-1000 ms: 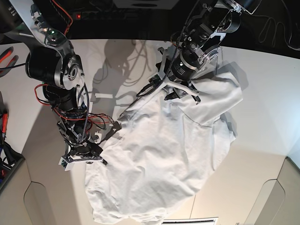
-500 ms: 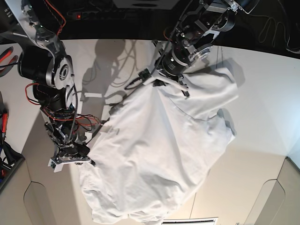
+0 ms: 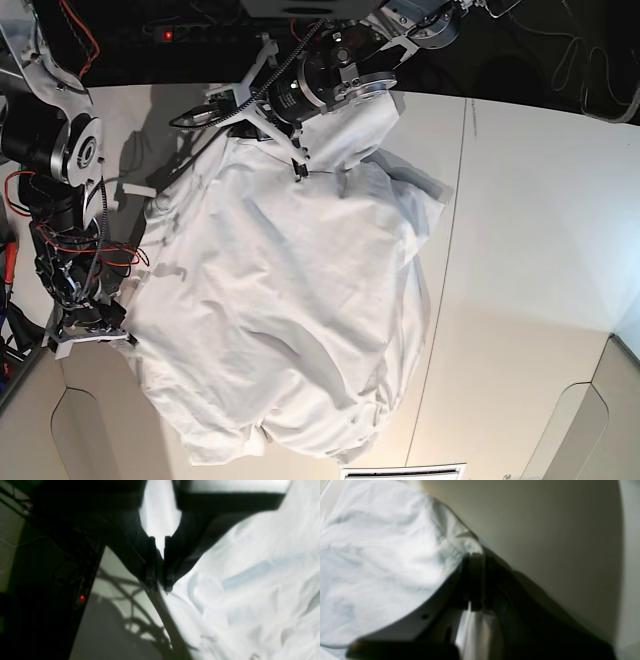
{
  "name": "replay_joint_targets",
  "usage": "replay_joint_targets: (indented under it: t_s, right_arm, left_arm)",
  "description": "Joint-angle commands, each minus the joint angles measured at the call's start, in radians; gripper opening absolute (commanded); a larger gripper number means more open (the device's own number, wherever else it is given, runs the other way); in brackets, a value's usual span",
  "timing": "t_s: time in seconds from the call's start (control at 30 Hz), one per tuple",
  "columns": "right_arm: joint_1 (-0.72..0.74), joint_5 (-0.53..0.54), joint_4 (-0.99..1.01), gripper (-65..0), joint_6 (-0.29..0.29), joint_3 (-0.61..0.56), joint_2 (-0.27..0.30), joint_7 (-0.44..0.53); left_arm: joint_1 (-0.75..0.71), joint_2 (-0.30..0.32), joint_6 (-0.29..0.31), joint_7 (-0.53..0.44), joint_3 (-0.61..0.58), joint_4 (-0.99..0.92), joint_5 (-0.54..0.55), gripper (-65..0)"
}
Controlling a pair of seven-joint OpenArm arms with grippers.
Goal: Layout the t-shirt on the table in an organized manner, then fold the t-shirt properly
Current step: 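Lift the pinched shirt with both grippers and drag it across the table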
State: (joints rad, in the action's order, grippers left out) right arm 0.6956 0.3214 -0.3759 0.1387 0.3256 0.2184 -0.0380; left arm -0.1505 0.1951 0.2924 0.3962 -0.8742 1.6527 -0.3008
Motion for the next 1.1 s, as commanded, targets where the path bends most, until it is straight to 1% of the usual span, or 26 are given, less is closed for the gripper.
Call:
replay_joint_targets:
  t_s: [0.0,0.1,0.13,0.17,0.2,0.23,0.27,0.3,0.33,0.37,0.5,0.57,0.63,0.7,0.73,0.77,0.83,0.87,0.93,0.97,1.0,1.07]
  right_arm:
    - [0.044,0.008,-0.026,-65.0,0.004,0.002,0.021,0.049]
    - [0.043,0.008,-0.026,-65.0,0.004,0.002,0.03,0.055]
    - [0.043,0.008,-0.026,-65.0,0.003,0.002,0.031,0.066]
    - [0.044,0.008,-0.027,-65.0,0.004,0.002,0.032,0.076]
    - [0.044,0.008,-0.029,-60.5,0.004,0.002,0.031,0.082]
    - [0.043,0.008,-0.033,-51.4,0.004,0.002,0.031,0.083]
    - [0.043,0.008,-0.036,-43.2,0.004,0.002,0.031,0.083]
    - [0.044,0.008,-0.04,-37.6,0.004,0.002,0.031,0.083]
    - [0.043,0.008,-0.047,-35.2,0.004,0.002,0.031,0.083]
    - [0.043,0.008,-0.056,-35.1,0.004,0.002,0.032,0.083]
    - [0.043,0.008,-0.112,-35.1,0.005,0.002,0.037,0.081]
    - [0.043,0.008,-0.153,-35.1,0.012,0.002,0.036,0.056]
    - [0.043,0.013,-0.2,-35.3,0.064,0.002,0.036,-0.033]
    - [0.04,0.051,-0.256,-35.4,0.148,0.002,0.036,-0.155]
    - [0.038,0.09,-0.29,-36.5,0.197,0.002,0.036,-0.228]
    - [0.034,0.135,-0.326,-39.4,0.239,0.002,0.036,-0.309]
    - [0.019,0.242,-0.409,-48.1,0.311,0.002,0.033,-0.467]
    - [0.01,0.295,-0.447,-52.9,0.335,0.002,0.031,-0.544]
    - [-0.01,0.381,-0.515,-61.1,0.36,0.002,0.029,-0.668]
    - [-0.023,0.409,-0.544,-63.9,0.365,0.001,0.028,-0.707]
    - [-0.036,0.425,-0.569,-65.0,0.367,0.0,0.028,-0.733]
    - [-0.067,0.427,-0.6,-65.0,0.367,-0.006,0.028,-0.748]
  left_arm:
    - [0.013,-0.013,0.007,-0.019,-0.002,0.014,0.006,-65.0]
    - [0.029,-0.051,0.008,-0.026,-0.002,0.014,0.005,-65.0]
    - [0.034,-0.063,0.016,-0.026,-0.002,0.014,0.005,-65.0]
    - [0.034,-0.075,0.032,-0.026,-0.002,0.014,0.006,-58.0]
    - [0.034,-0.085,0.037,-0.026,-0.002,0.014,0.006,-48.6]
    - [0.034,-0.094,0.031,-0.026,-0.002,0.014,0.008,-40.6]
    - [0.033,-0.101,0.013,-0.025,-0.002,0.014,0.019,-35.9]
    - [0.034,-0.101,-0.021,-0.026,-0.003,0.014,0.029,-34.2]
    - [0.034,-0.101,-0.05,-0.026,-0.003,0.014,0.033,-34.3]
    - [0.034,-0.1,-0.07,-0.025,-0.003,0.014,0.032,-34.3]
    - [0.034,-0.098,-0.11,-0.021,-0.002,0.014,0.014,-34.3]
    - [0.034,-0.098,-0.134,-0.005,-0.002,0.014,-0.015,-34.3]
    - [0.034,-0.097,-0.157,0.006,-0.002,0.014,-0.051,-34.3]
    - [0.037,-0.095,-0.185,0.031,-0.002,0.014,-0.09,-34.3]
    - [0.042,-0.095,-0.184,0.059,-0.002,0.014,-0.101,-34.3]
    - [0.051,-0.095,-0.183,0.089,-0.002,0.014,-0.108,-34.3]
    - [0.071,-0.095,-0.184,0.142,0.0,0.014,-0.117,-34.3]
    - [0.08,-0.095,-0.188,0.157,0.006,0.014,-0.128,-34.3]
    - [0.099,-0.095,-0.225,0.167,0.032,0.014,-0.142,-34.3]
    - [0.106,-0.095,-0.238,0.167,0.053,0.014,-0.142,-34.3]
    - [0.112,-0.095,-0.241,0.169,0.079,0.014,-0.142,-34.3]
    - [0.117,-0.095,-0.24,0.173,0.137,0.014,-0.137,-34.3]
